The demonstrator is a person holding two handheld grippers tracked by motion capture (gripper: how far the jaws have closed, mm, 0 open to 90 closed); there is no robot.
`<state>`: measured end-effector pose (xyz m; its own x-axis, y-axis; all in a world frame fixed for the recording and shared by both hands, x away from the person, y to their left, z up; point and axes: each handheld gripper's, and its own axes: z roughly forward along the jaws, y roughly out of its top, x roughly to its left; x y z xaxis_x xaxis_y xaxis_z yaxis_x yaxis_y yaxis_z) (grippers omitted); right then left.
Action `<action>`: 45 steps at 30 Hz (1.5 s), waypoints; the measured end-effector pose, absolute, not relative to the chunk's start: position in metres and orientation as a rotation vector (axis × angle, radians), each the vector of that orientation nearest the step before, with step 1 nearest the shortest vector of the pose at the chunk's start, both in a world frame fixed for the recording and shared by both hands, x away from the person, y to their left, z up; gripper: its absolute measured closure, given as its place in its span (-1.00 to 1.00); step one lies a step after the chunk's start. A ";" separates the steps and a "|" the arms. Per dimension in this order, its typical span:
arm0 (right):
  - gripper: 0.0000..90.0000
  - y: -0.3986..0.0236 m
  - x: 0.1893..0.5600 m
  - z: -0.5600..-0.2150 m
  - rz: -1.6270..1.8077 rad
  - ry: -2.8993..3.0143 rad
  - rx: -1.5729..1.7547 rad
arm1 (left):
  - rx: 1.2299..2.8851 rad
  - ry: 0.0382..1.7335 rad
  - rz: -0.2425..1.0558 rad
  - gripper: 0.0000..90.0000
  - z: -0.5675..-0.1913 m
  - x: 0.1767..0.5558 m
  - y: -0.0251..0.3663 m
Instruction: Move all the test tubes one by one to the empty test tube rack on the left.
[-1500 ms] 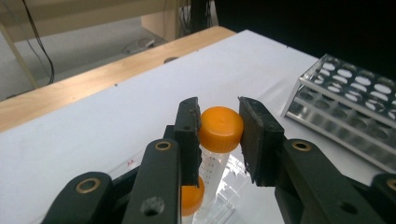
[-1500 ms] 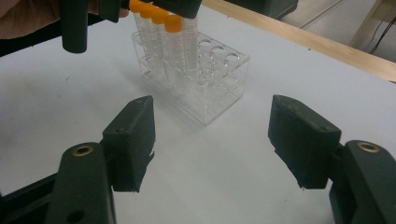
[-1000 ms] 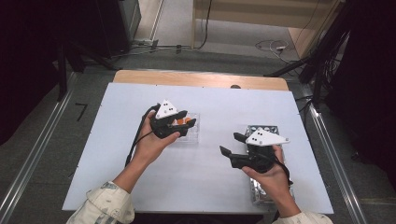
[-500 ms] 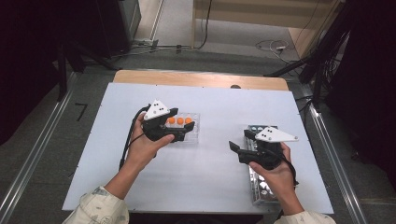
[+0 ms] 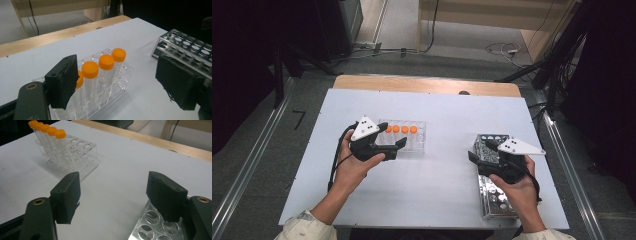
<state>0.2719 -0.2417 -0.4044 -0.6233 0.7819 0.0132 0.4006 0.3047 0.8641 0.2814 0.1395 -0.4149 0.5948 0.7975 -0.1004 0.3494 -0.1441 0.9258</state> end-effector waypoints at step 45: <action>-0.46 -0.306 0.251 -0.414 1.197 2.027 1.205 | 1.699 1.091 0.612 -0.63 -0.447 0.247 0.197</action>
<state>0.2505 -0.3058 -0.4141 -0.4890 0.8720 0.0221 0.4407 0.2251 0.8690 0.2470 0.1967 -0.4468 0.4679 0.8792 -0.0905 0.3814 -0.1085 0.9180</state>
